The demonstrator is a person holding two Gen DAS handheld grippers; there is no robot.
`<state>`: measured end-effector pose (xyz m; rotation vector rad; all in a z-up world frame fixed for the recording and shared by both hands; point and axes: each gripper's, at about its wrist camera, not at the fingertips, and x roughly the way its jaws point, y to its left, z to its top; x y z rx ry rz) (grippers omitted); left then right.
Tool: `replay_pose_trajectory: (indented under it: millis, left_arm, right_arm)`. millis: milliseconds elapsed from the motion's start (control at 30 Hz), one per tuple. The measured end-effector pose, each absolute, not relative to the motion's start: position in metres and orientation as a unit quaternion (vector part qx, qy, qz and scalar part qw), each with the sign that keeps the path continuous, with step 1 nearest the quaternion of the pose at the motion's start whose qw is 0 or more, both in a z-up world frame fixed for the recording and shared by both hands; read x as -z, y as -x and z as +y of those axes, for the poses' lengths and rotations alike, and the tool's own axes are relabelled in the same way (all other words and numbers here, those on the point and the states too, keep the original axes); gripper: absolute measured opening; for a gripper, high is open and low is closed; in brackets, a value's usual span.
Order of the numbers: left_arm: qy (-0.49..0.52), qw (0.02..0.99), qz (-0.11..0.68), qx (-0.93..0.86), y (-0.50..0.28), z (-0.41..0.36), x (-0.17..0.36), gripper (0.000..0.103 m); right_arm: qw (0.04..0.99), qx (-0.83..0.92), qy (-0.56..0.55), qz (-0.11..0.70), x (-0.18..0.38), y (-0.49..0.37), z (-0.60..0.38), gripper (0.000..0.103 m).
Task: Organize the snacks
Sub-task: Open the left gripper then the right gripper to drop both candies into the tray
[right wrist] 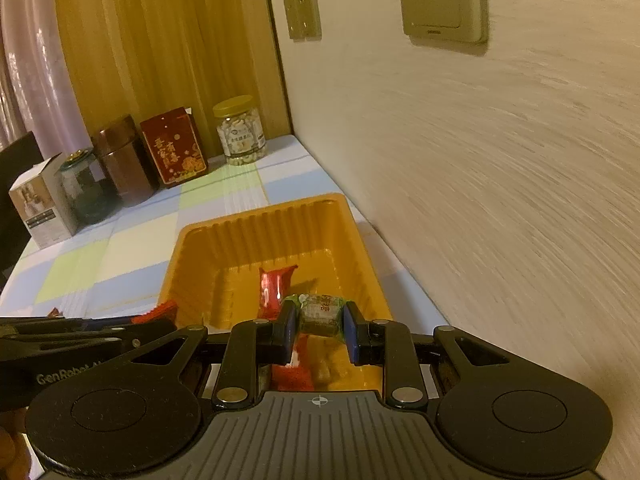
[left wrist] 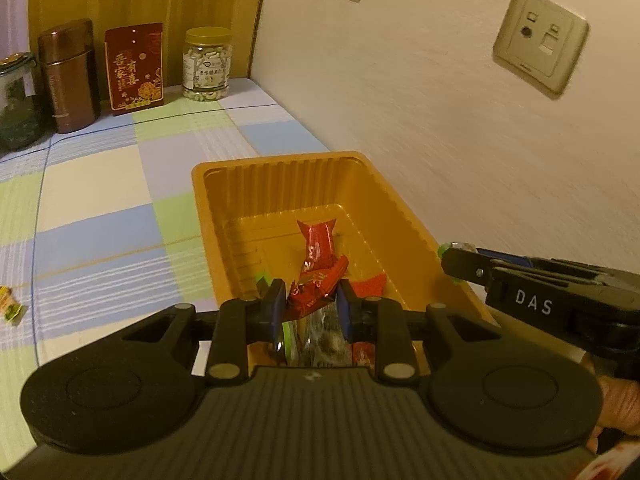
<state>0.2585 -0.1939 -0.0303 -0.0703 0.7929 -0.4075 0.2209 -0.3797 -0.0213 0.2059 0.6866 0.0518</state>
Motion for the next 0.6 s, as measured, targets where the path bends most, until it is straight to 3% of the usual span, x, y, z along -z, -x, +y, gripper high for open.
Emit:
replay_pose_trajectory:
  millis: [67,167,600]
  left_arm:
    - [0.038,0.901,0.384,0.201,-0.267,-0.197,0.033,0.025]
    - [0.030,0.902,0.380,0.202,-0.280,-0.203,0.037,0.035]
    - [0.038,0.910,0.374,0.174,-0.271,-0.169,0.041,0.036]
  right_arm:
    - [0.936,-0.025,-0.103,0.336,0.023,-0.228,-0.382,0.025]
    - [0.935,-0.022,-0.108,0.338,0.027,-0.236,-0.385,0.025]
    - [0.928,-0.034,-0.126,0.350,0.040,-0.247,-0.379,0.026]
